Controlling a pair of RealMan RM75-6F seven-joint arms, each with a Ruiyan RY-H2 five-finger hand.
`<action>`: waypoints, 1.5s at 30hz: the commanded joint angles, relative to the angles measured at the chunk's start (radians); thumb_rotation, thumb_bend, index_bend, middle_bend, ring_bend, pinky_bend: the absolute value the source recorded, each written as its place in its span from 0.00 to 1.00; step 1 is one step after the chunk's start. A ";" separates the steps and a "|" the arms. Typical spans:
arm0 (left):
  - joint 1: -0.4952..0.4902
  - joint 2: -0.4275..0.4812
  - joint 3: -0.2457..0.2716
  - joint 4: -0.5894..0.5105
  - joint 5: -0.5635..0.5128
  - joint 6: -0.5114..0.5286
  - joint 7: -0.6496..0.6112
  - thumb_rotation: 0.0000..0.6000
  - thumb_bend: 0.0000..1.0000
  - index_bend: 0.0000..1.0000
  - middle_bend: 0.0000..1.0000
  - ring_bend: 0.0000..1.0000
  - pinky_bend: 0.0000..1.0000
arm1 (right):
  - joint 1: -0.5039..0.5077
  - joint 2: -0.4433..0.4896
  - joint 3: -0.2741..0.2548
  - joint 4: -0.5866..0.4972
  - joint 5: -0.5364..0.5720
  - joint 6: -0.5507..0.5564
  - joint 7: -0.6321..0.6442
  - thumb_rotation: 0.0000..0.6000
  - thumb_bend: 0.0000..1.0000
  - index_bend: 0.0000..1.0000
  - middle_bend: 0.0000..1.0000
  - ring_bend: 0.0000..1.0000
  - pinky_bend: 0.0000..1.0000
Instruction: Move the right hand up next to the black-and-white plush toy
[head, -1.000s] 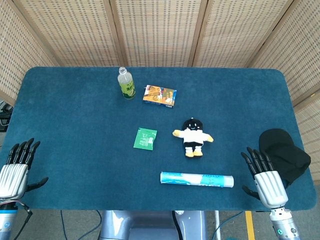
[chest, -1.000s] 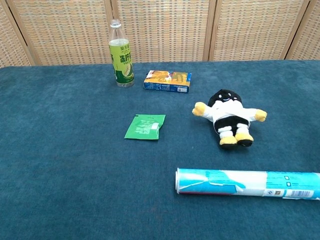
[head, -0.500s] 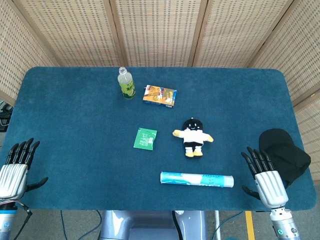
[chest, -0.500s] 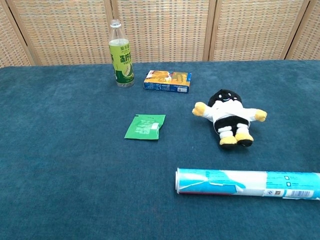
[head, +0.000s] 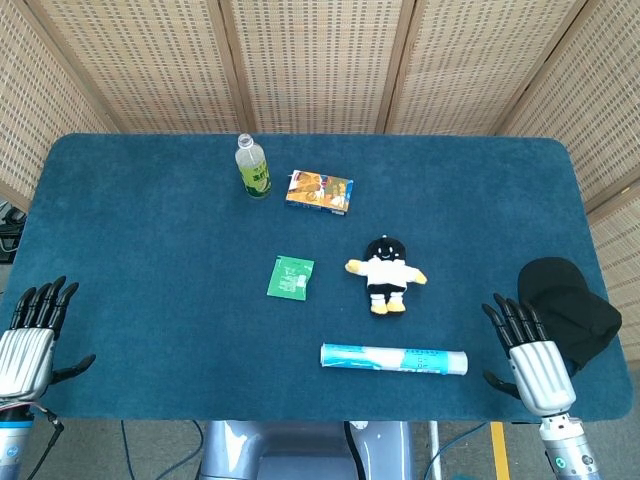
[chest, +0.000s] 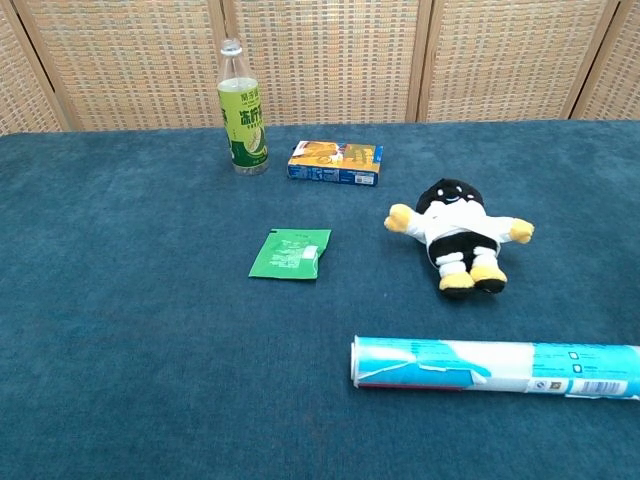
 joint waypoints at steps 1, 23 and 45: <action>0.000 0.002 -0.001 0.000 0.000 0.001 -0.003 1.00 0.03 0.00 0.00 0.00 0.00 | 0.003 -0.004 0.003 0.002 -0.003 0.000 0.000 1.00 0.00 0.02 0.00 0.00 0.01; -0.003 0.012 -0.005 -0.002 -0.004 -0.005 -0.032 1.00 0.03 0.00 0.00 0.00 0.00 | 0.236 -0.215 0.198 0.146 0.274 -0.306 -0.095 1.00 0.37 0.25 0.03 0.00 0.16; -0.005 0.017 -0.007 -0.003 -0.016 -0.015 -0.052 1.00 0.03 0.00 0.00 0.00 0.00 | 0.340 -0.386 0.254 0.341 0.427 -0.398 -0.094 1.00 0.45 0.27 0.06 0.00 0.18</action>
